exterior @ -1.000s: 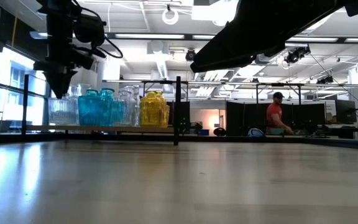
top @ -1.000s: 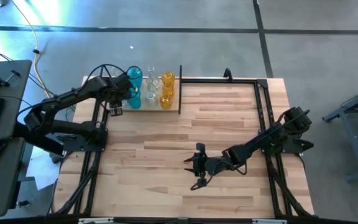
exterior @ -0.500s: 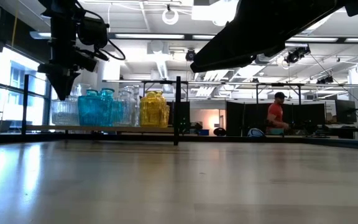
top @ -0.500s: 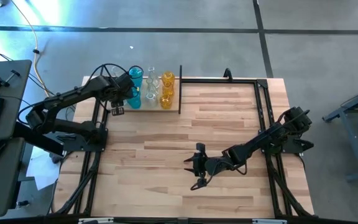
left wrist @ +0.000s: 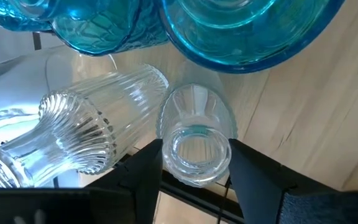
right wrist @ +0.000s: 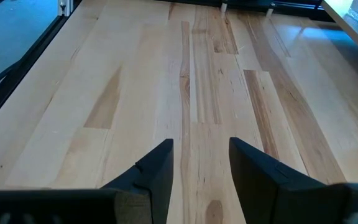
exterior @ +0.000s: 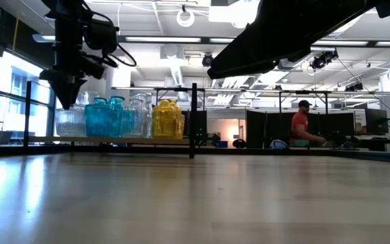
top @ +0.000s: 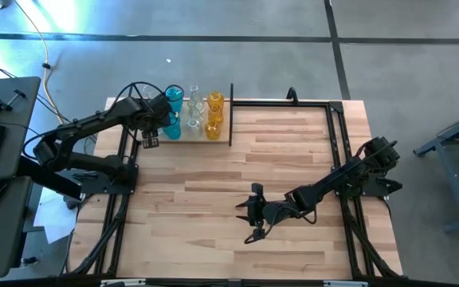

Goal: Sort vases onto shelf
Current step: Put the transparent vase on the shelf aligned with the other transparent vase

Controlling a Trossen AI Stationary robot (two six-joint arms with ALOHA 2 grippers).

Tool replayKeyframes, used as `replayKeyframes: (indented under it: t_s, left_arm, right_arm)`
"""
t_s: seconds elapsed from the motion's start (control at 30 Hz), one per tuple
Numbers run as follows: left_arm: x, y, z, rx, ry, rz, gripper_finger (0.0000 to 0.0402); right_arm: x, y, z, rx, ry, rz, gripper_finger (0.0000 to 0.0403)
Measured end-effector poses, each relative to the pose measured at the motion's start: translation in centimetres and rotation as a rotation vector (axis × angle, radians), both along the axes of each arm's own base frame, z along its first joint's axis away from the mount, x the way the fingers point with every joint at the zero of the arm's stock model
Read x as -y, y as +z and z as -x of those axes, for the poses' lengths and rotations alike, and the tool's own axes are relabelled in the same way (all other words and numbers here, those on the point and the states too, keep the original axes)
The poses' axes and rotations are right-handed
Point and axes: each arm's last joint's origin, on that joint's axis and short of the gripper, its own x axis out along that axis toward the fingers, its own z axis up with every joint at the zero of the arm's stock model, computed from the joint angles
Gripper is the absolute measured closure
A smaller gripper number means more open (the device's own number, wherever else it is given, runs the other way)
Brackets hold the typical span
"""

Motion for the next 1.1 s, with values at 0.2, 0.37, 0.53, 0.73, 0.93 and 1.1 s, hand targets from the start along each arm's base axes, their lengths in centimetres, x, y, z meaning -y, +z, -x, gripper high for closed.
replayKeyframes:
  t_s: [0.2, 0.37, 0.53, 0.73, 0.93, 1.1]
  left_arm:
    - [0.0, -0.1, 0.1, -0.035, 0.007, -0.023, 0.0231]
    - [-0.1, 0.0, 0.2, -0.057, 0.01, -0.049, 0.0233]
    - [-0.1, 0.0, 0.2, -0.06, 0.004, -0.049, 0.0233]
    - [0.0, 0.0, 0.3, -0.072, -0.003, -0.041, 0.0232]
    - [0.2, 0.2, 0.5, -0.102, -0.004, -0.015, 0.0232]
    - [0.1, 1.3, 0.4, -0.082, 0.001, -0.018, 0.0232]
  right_arm:
    - [0.0, 0.0, 0.0, 0.0, 0.0, 0.0, 0.0265]
    - [0.0, 0.0, 0.0, 0.001, 0.0, 0.0, 0.0265]
    - [0.0, 0.0, 0.0, 0.0, 0.0, 0.0, 0.0265]
    - [0.0, 0.0, 0.0, 0.0, 0.0, 0.0, 0.0265]
    - [0.0, 0.0, 0.0, 0.0, 0.0, 0.0, 0.0265]
    - [0.0, 0.0, 0.0, 0.0, 0.0, 0.0, 0.0265]
